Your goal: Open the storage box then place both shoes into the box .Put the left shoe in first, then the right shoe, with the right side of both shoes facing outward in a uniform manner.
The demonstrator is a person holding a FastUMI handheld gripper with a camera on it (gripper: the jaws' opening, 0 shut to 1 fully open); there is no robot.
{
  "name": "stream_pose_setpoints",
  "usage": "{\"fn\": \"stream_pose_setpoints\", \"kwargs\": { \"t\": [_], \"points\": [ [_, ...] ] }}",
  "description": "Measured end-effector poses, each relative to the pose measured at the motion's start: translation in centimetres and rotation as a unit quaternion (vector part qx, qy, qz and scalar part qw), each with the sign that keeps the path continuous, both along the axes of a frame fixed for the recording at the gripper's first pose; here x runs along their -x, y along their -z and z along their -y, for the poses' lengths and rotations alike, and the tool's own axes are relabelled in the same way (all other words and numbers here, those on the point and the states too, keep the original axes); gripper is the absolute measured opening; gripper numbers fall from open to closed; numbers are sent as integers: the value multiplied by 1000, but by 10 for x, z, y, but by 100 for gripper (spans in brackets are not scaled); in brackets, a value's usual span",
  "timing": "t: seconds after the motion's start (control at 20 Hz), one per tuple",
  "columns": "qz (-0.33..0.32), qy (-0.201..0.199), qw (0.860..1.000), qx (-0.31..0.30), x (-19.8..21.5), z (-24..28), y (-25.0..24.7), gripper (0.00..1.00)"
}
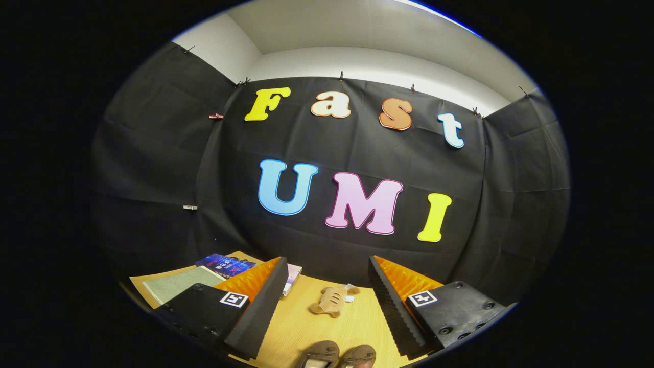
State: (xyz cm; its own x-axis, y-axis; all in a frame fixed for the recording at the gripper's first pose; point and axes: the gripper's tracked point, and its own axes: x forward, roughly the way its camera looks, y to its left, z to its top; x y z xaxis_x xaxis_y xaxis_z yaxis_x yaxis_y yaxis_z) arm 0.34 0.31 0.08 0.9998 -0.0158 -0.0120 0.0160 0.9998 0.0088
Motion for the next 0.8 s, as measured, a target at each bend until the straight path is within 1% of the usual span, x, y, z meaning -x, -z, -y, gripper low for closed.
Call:
{"fn": "stream_pose_setpoints", "kwargs": {
  "t": [0.3, 0.5, 0.6, 0.65, 0.8],
  "points": [
    [7, -6, 1000, 11, -5, -3, -4, 97],
    [19, -33, 999, 11, -6, -17, -7, 97],
    [22, -64, 998, 10, -7, -30, -6, 97],
    [23, -86, 996, 7, -8, -37, -6, 97],
    [18, -162, 986, -27, -4, -63, -1, 97]
  ]
}}
